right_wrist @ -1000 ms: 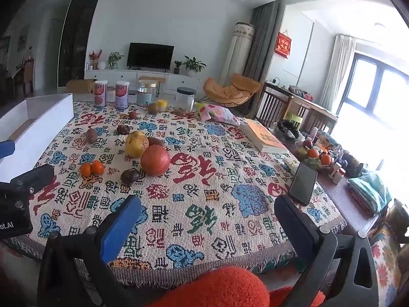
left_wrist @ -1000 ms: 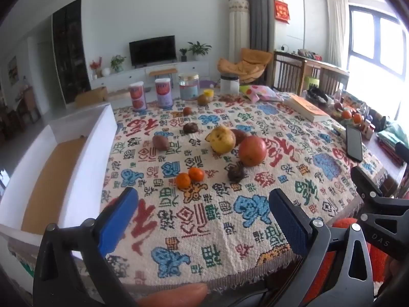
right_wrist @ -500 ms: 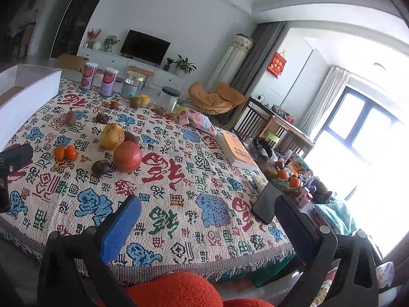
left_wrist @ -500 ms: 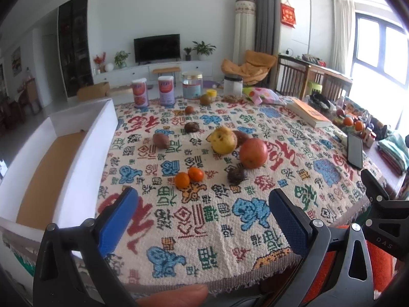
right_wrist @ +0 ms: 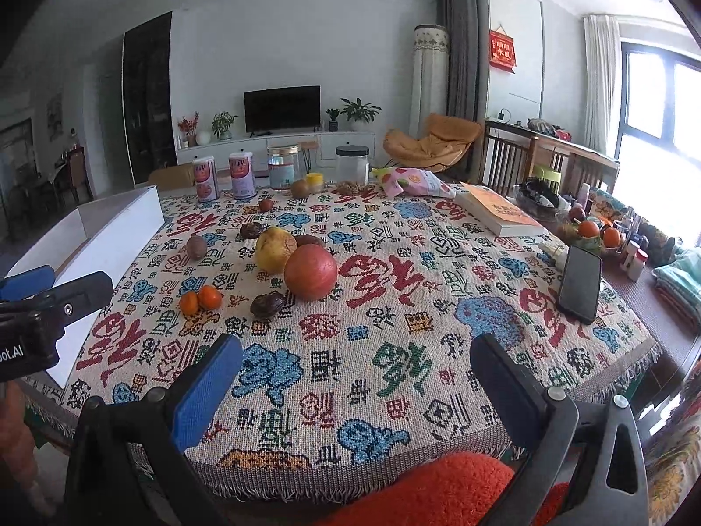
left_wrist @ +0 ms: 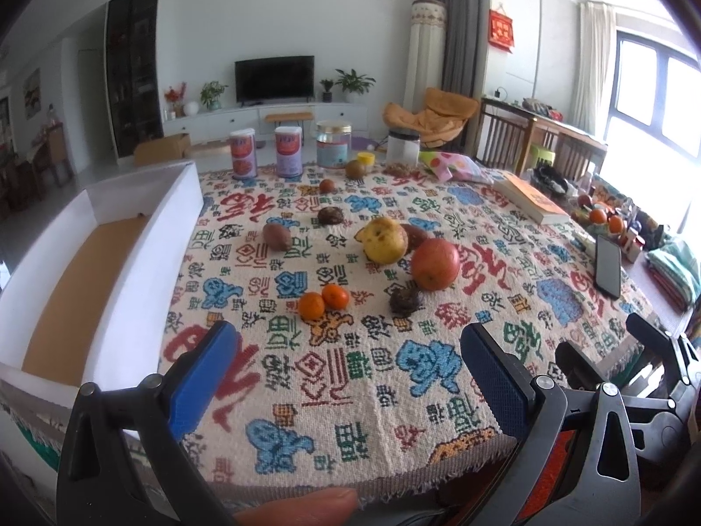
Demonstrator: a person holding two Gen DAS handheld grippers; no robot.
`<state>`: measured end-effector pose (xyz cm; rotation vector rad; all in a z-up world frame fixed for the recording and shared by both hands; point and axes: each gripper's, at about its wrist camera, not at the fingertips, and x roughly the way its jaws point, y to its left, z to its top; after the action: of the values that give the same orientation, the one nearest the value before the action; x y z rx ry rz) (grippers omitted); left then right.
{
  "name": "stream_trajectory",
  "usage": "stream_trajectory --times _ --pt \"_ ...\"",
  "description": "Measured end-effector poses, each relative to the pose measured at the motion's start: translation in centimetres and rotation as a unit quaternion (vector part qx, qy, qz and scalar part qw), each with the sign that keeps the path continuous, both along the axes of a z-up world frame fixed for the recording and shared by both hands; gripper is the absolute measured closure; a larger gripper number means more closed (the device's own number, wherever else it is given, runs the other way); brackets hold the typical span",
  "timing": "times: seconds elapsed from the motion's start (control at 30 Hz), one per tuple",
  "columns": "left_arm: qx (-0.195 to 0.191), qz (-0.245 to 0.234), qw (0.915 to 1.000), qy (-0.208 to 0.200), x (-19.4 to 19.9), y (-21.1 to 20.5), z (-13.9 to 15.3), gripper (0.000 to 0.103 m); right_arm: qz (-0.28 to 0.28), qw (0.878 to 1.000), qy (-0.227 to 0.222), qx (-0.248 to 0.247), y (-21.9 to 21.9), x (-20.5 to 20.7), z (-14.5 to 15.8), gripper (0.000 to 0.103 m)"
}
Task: Organize fruits
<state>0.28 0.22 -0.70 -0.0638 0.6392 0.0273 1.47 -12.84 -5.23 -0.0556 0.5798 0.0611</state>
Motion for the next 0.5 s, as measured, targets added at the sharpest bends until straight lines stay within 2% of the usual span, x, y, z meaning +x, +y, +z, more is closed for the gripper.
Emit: stream_trajectory --times 0.5 --pt "0.011 -0.005 0.9999 0.005 0.14 -0.84 -0.38 0.001 -0.004 1.0 0.005 -0.004 -0.36 0.2 -0.49 0.0"
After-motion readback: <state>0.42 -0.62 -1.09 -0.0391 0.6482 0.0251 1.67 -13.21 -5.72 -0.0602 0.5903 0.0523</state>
